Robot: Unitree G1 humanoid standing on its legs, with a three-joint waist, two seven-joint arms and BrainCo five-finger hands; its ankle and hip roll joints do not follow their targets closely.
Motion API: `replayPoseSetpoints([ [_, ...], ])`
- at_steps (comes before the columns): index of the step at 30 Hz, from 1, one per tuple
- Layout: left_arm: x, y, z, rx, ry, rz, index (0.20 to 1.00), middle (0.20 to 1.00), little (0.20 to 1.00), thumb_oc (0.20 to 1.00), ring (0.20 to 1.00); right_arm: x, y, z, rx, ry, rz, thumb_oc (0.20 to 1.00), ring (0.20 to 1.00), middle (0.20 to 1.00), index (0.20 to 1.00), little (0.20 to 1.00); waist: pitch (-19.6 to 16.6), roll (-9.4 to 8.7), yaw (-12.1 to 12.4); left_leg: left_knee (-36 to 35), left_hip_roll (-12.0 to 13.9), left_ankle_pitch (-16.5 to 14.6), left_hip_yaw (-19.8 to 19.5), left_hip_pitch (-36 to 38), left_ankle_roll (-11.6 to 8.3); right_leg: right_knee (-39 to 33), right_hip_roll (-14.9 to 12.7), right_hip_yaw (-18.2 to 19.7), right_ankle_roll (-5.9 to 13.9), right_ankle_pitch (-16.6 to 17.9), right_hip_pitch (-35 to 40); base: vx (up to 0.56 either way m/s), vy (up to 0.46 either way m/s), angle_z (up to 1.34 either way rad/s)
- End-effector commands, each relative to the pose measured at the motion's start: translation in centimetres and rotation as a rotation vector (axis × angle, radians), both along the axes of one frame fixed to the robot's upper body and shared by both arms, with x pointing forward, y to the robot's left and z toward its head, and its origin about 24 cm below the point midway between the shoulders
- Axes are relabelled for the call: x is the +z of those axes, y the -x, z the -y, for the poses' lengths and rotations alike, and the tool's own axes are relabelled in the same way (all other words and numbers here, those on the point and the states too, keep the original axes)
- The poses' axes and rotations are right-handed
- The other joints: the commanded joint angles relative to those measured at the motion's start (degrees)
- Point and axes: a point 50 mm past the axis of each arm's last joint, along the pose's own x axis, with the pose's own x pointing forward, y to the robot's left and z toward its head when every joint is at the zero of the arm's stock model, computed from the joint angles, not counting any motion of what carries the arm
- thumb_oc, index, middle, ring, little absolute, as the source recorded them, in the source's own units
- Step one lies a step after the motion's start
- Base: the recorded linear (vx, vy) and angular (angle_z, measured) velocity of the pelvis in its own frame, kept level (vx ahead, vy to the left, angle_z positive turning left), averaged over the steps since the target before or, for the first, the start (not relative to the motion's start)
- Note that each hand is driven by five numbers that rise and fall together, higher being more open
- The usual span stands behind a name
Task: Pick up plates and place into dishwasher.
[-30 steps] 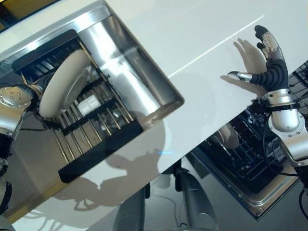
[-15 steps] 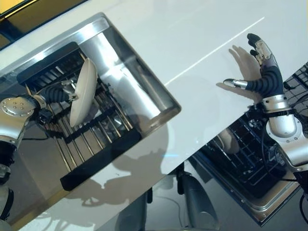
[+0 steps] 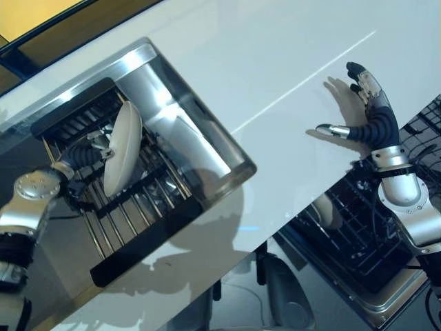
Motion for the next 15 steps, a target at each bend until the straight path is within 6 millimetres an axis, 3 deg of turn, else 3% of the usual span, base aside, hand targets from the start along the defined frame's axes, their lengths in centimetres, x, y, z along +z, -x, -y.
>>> replayPoseSetpoints([
  [1,-1.3,1.7,4.4,-0.154,0.126,0.175,0.200,0.200,0.200,0.200,0.200,-5.5,0.5,0.2,0.009,-0.008,-0.211,1.000,1.000,1.000,1.000,1.000,-1.1,-0.73,3.4,5.3,-2.9,-4.9,-2.1,-3.2,3.06,-5.3,1.0,-2.7,3.02,-2.1,4.2,-0.01,-0.094,0.03],
  [8,-2.6,2.9,5.1,-0.131,0.119,0.198,0.200,0.200,0.200,0.200,0.200,-5.1,1.0,-1.2,0.076,-0.026,-0.141,1.000,1.000,1.000,1.000,1.000,-2.1,-2.20,5.2,4.5,-2.7,-4.9,-3.0,-1.4,2.99,-6.4,1.3,-3.5,3.08,-2.0,6.5,0.02,-0.056,0.00],
  [15,-0.9,4.5,4.0,-0.027,0.002,0.316,0.200,0.200,0.200,0.200,0.200,-5.9,1.4,-0.4,0.041,-0.024,-0.213,1.000,1.000,1.000,1.000,1.000,-3.7,-1.98,6.1,3.7,-2.6,-5.0,-3.7,0.3,2.92,-7.1,1.1,-4.2,2.95,-2.5,8.5,0.03,-0.001,0.05],
])
